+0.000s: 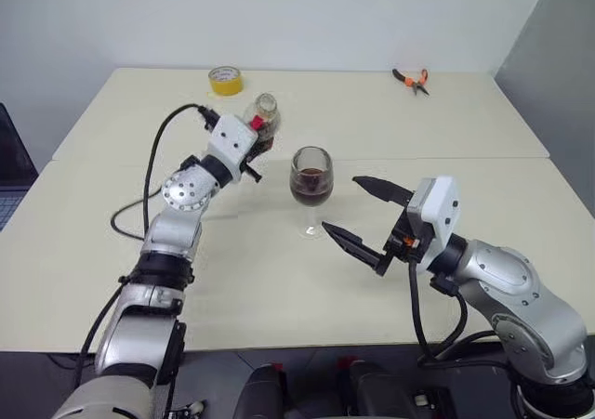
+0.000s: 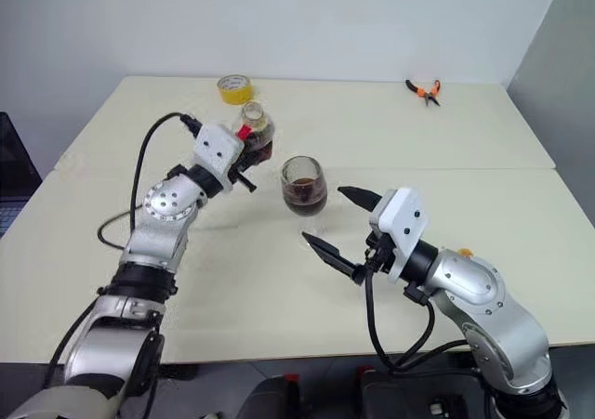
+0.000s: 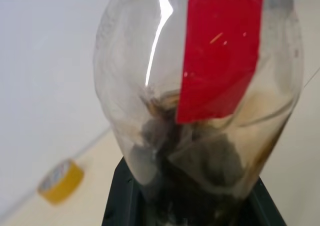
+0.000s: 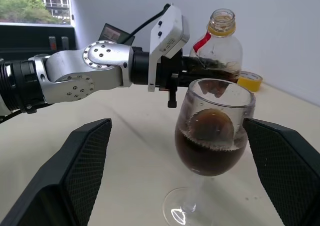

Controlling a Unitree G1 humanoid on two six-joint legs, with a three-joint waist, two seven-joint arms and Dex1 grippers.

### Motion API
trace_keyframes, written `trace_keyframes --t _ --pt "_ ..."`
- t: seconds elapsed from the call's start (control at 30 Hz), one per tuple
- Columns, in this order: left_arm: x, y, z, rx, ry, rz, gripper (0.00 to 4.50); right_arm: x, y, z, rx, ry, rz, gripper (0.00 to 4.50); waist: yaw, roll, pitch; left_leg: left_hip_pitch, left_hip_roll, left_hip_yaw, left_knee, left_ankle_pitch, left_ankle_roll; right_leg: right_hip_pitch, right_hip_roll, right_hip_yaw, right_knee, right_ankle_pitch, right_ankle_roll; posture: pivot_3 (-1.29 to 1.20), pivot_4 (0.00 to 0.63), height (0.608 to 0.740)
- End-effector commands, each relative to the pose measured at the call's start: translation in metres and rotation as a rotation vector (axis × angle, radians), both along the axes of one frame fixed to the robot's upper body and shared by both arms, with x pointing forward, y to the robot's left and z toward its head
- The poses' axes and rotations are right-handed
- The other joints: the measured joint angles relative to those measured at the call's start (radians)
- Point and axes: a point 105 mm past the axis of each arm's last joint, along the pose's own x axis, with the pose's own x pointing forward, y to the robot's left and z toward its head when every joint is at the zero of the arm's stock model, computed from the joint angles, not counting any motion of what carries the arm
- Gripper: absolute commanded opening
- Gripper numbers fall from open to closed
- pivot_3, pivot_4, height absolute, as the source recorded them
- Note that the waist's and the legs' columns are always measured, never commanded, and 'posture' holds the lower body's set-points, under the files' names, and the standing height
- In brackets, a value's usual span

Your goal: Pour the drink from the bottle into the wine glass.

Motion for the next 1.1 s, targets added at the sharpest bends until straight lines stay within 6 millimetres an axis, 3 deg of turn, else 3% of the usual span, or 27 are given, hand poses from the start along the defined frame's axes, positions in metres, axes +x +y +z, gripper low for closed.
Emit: trace_keyframes --t 0.03,0.23,0.53,1.1 --pt "-0.007 0.013 0.008 -0.094 -0.016 0.079 0.64 -0.009 0.002 0.011 0.021 -0.029 0.032 4.5 0.0 0.0 0.0 0.0 0.0 0.0 0.0 0.0 0.0 0.0 0.0 0.0 0.0 0.0 0.0 0.0 0.15 0.74" --pt "-0.003 0.039 -0.018 -0.205 0.042 0.247 0.64 -0.006 0.009 0.01 0.028 -0.01 0.02 4.5 0.003 0.0 0.0 0.0 0.0 -0.001 0.0 0.0 0.0 0.0 0.0 0.0 0.0 0.0 0.0 0.0 0.15 0.74" --pt "0.019 0.06 -0.035 -0.339 0.116 0.374 0.64 0.002 0.013 0.01 0.002 -0.002 0.02 4.5 0.005 -0.001 -0.001 0.0 -0.001 -0.001 0.0 0.0 0.0 0.001 0.0 -0.001 0.0 0.0 0.0 0.0 0.15 0.74" --pt "0.036 0.059 -0.044 -0.375 0.153 0.397 0.64 0.006 0.016 0.012 -0.014 -0.012 0.009 4.5 0.004 -0.001 -0.001 0.0 -0.001 -0.001 0.0 0.0 0.0 0.0 0.0 -0.001 -0.001 0.0 0.0 0.0 0.15 0.74"
